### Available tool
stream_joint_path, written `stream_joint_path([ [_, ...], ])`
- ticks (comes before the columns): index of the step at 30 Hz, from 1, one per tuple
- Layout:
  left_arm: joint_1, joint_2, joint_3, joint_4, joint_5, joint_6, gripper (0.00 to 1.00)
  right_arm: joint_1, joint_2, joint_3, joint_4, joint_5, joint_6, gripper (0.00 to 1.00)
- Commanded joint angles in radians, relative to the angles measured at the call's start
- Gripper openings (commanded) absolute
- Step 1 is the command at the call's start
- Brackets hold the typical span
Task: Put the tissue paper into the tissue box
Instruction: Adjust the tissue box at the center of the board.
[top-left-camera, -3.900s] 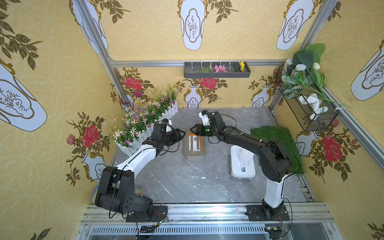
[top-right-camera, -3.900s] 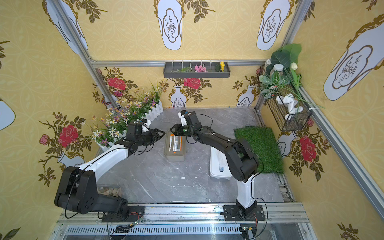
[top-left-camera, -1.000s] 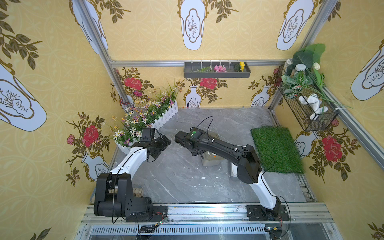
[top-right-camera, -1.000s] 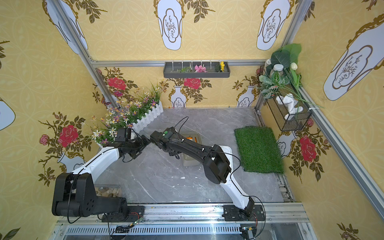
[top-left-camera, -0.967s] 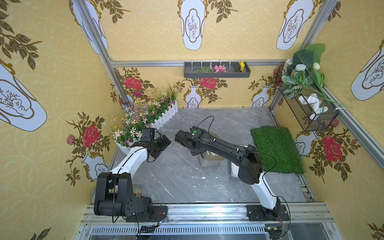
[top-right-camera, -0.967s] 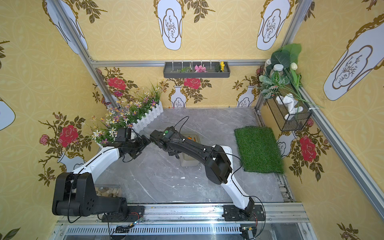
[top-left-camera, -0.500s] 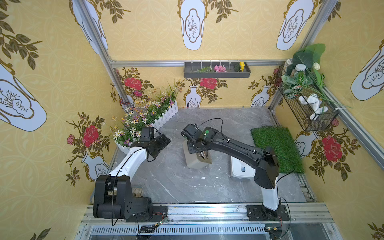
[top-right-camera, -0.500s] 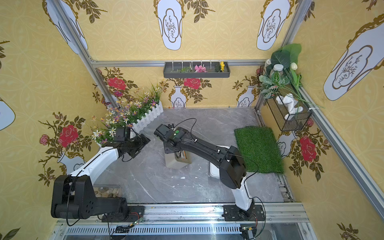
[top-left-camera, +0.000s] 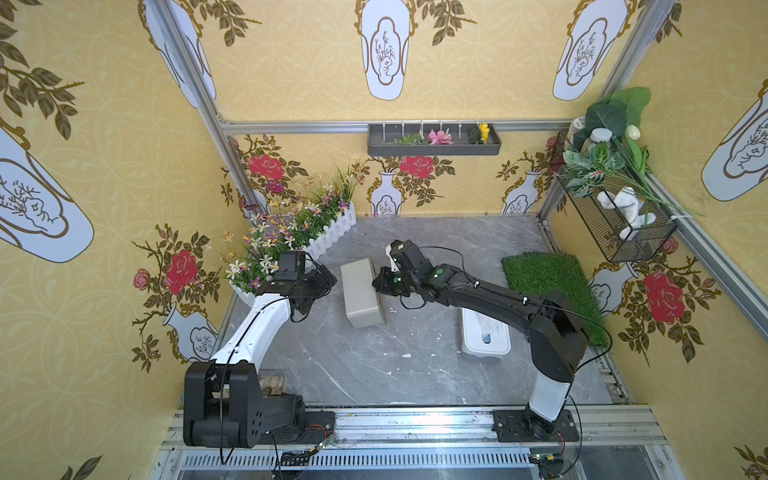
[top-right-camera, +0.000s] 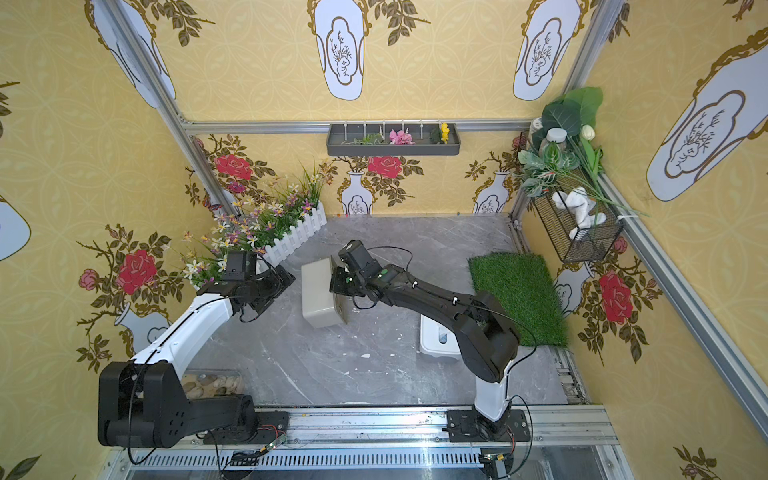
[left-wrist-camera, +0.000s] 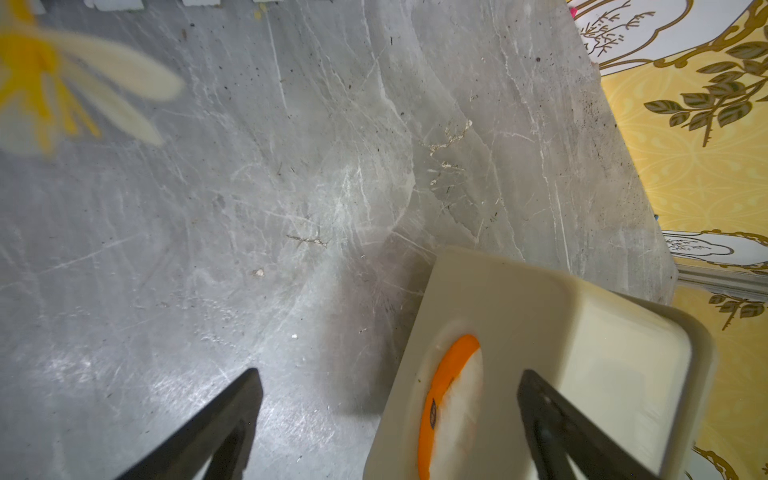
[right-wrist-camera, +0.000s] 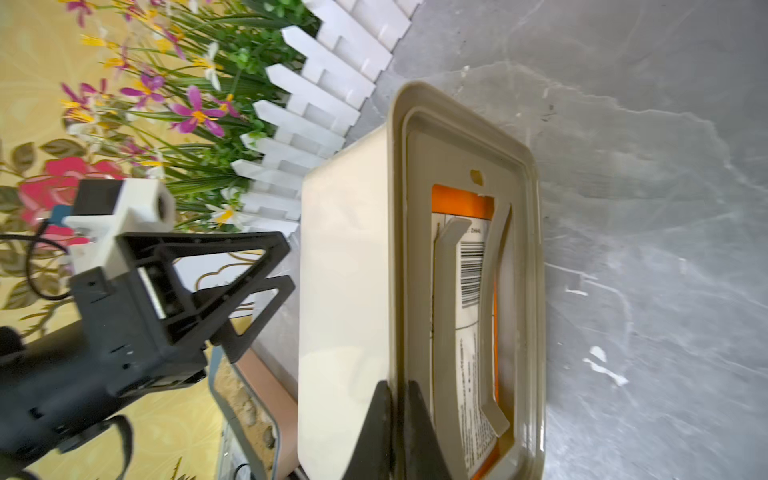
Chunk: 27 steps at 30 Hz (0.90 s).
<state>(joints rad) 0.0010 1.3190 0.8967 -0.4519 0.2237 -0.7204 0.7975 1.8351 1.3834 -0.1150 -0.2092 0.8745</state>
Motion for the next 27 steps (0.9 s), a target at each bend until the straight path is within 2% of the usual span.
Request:
stream_joint_path([
  [1,0.002,0.008,0.005,-0.013,-0.015,0.015,0.98,-0.033,0.015,-0.098,0.288,-0.107,0.126,0.00],
  [4,0.002,0.012,0.007,-0.014,-0.018,0.012,0.98,-0.074,0.061,-0.252,0.573,-0.173,0.264,0.00],
  [7,0.001,0.013,0.008,-0.017,-0.023,0.012,0.98,-0.119,0.161,-0.398,0.966,-0.223,0.451,0.00],
  [10,0.002,0.017,0.017,-0.024,-0.024,0.012,0.98,-0.140,0.293,-0.508,1.359,-0.188,0.646,0.00],
  [12,0.002,0.020,0.026,-0.029,-0.025,0.012,0.98,-0.148,0.357,-0.548,1.508,-0.155,0.724,0.00],
  [17,0.002,0.032,0.054,-0.046,-0.025,0.019,0.98,-0.178,0.324,-0.624,1.489,-0.161,0.686,0.00],
  [21,0.002,0.045,0.063,-0.045,-0.021,0.017,0.98,-0.212,0.252,-0.672,1.361,-0.203,0.627,0.02],
  [24,0.002,0.055,0.067,-0.042,-0.015,0.015,0.98,-0.218,0.206,-0.662,1.212,-0.241,0.551,0.09],
  [27,0.002,0.064,0.068,-0.038,-0.007,0.011,0.98,-0.212,0.145,-0.619,1.003,-0.264,0.443,0.29],
])
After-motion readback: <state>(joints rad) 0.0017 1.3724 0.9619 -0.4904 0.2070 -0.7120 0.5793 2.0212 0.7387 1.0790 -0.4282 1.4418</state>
